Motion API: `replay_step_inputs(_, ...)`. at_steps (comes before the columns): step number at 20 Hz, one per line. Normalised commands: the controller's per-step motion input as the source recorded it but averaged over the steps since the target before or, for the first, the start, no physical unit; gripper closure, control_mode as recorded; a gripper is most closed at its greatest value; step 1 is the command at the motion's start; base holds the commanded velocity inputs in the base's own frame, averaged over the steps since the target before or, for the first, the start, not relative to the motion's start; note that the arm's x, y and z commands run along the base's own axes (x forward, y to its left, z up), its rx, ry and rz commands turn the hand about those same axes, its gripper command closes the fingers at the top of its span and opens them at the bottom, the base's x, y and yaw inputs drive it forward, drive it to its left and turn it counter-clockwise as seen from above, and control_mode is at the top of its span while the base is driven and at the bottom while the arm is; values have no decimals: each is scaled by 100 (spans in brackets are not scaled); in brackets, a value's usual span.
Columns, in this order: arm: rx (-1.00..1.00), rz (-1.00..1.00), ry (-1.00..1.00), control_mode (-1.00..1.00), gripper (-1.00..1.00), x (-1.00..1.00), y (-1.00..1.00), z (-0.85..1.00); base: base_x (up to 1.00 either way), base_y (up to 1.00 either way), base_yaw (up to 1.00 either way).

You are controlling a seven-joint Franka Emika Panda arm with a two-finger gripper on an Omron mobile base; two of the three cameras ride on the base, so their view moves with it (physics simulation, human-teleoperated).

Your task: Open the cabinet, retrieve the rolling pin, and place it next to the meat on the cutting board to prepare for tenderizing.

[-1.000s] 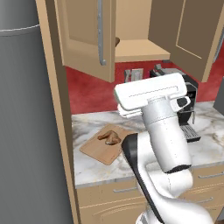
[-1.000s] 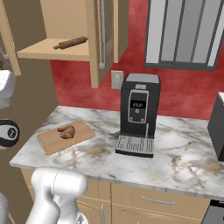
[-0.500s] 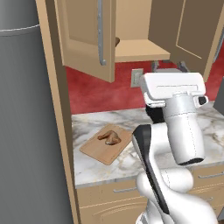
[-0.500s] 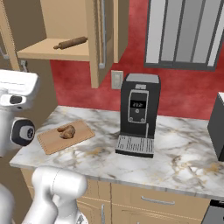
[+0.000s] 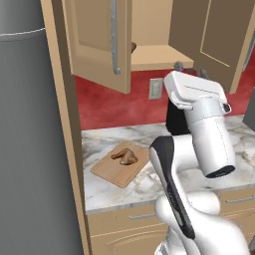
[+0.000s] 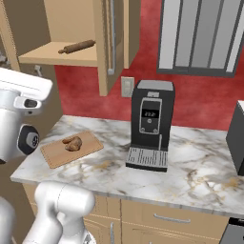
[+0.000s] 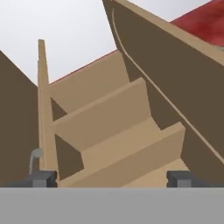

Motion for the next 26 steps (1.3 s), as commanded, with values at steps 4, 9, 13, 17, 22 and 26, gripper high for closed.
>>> replay_step_inputs(4, 10, 19, 16, -100, -100, 31, -10, 0, 0, 0, 0)
replay_step_inputs(9, 1, 19, 17, -100, -100, 31, -4, -7, 0, 0, 0)
replay_step_inputs(13, 0, 17, 19, -100, -100, 29, -1, -11, 0, 0, 0)
replay_step_inputs(17, 0, 15, 19, -100, -100, 30, -1, -15, 0, 0, 0)
replay_step_inputs(22, 0, 16, 19, -100, -100, 36, 0, -17, 0, 0, 0)
replay_step_inputs(26, 0, 16, 20, -100, -100, 36, 0, -10, 0, 0, 0)
